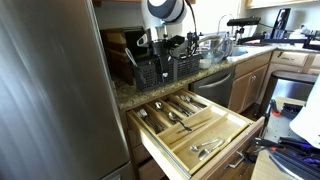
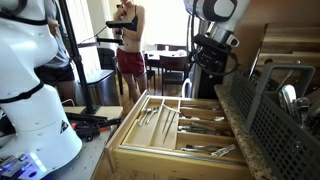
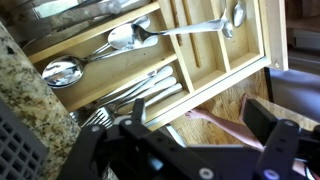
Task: Take the spoon from the utensil holder and put it in the drawer with the other spoons
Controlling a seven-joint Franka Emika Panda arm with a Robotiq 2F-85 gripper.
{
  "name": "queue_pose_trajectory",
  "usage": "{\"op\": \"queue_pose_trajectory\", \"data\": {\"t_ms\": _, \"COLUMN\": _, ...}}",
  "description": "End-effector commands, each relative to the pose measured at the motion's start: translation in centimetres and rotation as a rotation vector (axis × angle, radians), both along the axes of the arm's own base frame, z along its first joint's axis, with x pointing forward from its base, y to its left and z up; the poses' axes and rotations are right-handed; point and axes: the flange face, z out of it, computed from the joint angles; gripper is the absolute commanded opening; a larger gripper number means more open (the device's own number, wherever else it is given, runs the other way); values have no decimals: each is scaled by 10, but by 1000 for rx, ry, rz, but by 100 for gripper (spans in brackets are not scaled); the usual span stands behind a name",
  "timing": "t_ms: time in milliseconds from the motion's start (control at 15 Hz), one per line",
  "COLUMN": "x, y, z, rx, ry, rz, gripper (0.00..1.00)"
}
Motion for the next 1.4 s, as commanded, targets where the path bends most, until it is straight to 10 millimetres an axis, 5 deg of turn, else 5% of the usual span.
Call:
{"op": "queue_pose_trajectory", "data": {"t_ms": 0, "x": -19, "y": -2, "z": 7, "rx": -9, "ry": -8, "rz": -67, "gripper": 100}}
{"op": "queue_pose_trajectory", "data": {"t_ms": 1333, "x": -54, "y": -18, "z": -7, "rx": -17, "ry": -1, "rz": -387, "gripper": 100}}
